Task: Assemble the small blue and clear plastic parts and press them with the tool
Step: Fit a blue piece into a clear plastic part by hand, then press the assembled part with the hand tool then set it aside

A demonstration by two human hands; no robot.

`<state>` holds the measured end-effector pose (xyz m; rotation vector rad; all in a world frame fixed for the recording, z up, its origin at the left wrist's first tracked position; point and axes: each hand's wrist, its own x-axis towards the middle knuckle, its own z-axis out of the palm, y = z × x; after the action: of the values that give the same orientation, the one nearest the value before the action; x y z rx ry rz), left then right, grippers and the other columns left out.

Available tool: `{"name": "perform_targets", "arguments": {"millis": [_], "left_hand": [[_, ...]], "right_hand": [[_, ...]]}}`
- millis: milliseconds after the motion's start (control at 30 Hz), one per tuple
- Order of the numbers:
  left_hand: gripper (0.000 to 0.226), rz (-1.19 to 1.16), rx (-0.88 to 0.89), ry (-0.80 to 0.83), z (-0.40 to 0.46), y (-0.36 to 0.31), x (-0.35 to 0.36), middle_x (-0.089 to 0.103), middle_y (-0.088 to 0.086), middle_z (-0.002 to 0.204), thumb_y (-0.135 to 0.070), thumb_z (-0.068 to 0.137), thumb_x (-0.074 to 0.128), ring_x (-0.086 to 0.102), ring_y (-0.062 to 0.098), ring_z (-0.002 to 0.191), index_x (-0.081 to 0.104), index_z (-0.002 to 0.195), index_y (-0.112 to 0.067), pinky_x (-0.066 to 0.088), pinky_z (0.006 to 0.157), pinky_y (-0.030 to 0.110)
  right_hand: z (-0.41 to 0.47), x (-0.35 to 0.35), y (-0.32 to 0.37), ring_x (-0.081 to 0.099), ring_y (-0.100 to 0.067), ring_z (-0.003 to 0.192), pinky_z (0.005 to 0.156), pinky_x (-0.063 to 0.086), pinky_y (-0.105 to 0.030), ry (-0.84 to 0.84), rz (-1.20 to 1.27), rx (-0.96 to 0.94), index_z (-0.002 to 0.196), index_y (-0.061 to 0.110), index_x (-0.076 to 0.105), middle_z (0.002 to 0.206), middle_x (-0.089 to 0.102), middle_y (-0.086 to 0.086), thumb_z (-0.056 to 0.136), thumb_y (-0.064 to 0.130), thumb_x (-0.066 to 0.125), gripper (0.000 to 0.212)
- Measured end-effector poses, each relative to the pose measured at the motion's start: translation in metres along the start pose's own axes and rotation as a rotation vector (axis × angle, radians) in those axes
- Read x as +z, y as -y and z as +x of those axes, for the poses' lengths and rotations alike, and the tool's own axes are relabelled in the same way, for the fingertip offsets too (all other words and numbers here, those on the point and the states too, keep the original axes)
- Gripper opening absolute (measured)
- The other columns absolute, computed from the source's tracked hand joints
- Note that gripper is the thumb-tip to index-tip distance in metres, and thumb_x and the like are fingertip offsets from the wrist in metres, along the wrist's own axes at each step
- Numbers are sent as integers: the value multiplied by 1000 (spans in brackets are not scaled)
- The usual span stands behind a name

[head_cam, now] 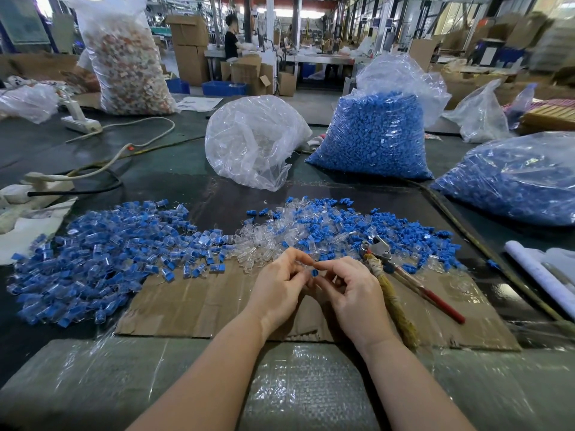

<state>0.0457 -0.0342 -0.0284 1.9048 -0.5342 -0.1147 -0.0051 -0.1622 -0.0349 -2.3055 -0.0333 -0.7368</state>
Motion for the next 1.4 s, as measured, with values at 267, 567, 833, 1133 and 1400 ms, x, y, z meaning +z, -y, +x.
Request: {"name": "perform_targets", "arguments": {"millis": [267, 567, 833, 1133, 1400], "left_hand": [[8, -5, 2, -16, 1, 2, 1, 60, -9, 62, -12, 91, 55, 57, 5, 64, 57, 90, -20, 47, 74, 28], [17, -43, -31, -23, 6, 6, 2, 62, -4, 64, -8, 90, 57, 59, 8, 61, 53, 84, -23, 47, 64, 21], [11, -356, -125, -15, 7, 2, -1, 61, 7, 66, 0, 94, 47, 60, 14, 60, 52, 89, -9, 54, 61, 27], [7, -483, -176, -67, 9, -2, -5, 62, 7, 68, 0, 94, 46, 59, 12, 59, 51, 98, -3, 53, 59, 31], [6, -517, -208, -101, 12, 1, -6, 63, 5, 66, -2, 95, 46, 57, 7, 50, 51, 96, -6, 51, 52, 24]], "right_hand": [[-1, 1, -1, 56, -13, 81, 75, 50, -38, -5, 5, -12, 96, 17, 71, 83, 60, 8, 80, 11, 72, 18], [1, 1, 3, 57, -18, 84, 80, 48, -35, -40, -35, -7, 96, 11, 71, 84, 60, 4, 77, 8, 74, 20], [10, -32, -2, 36, -27, 126, 105, 26, -45, 56, -673, 509, 136, 19, 39, 135, 42, -10, 90, 46, 52, 55], [13, -53, -3, 39, -31, 121, 97, 34, -45, 265, -827, 716, 125, 12, 45, 132, 43, -14, 94, 48, 40, 48], [21, -51, 33, 44, -11, 65, 57, 36, -24, 409, -367, 498, 87, 18, 42, 81, 50, 1, 99, 40, 31, 28]]}}
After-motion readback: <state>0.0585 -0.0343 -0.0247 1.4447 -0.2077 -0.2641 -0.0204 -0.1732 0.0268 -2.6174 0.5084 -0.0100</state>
